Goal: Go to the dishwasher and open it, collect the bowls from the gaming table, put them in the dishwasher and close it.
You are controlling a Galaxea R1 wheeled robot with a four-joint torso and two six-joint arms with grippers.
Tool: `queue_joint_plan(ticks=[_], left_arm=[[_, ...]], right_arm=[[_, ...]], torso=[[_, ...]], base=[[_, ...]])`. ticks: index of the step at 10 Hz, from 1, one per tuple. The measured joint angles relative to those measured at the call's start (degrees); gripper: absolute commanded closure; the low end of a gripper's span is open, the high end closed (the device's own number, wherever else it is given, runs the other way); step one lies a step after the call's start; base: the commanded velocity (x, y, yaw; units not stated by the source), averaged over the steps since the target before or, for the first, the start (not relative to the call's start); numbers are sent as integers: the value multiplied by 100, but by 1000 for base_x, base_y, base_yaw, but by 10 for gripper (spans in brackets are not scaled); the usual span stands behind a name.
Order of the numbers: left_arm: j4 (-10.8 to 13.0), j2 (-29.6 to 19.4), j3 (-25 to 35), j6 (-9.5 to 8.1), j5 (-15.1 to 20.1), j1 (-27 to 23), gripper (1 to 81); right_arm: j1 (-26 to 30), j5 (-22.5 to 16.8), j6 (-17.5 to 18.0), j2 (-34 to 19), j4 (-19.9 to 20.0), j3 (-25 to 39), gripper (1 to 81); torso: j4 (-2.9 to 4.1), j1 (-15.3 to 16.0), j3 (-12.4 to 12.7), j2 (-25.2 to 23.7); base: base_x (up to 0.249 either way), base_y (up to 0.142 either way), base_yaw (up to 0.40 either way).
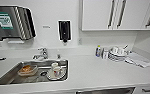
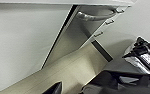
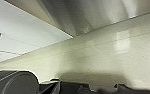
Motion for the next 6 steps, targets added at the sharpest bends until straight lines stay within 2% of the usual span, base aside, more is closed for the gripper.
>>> queue_joint_plan(ticks=[2,5,6], left_arm=[[0,4,-2,9,-18,-21,10],[0,21,0,20,4,-366,10],[0,43,0,20,15,-383,10]], right_arm=[[152,-9,229,-116,1,226,10],[585,-52,689,-627,12,612,10],[783,-100,964,-739,12,780,10]], torso=[[0,2,-2,-2],[0,5,-2,-2],[0,5,-2,-2]], base=[[0,0,0],[0,0,0],[0,0,0]])
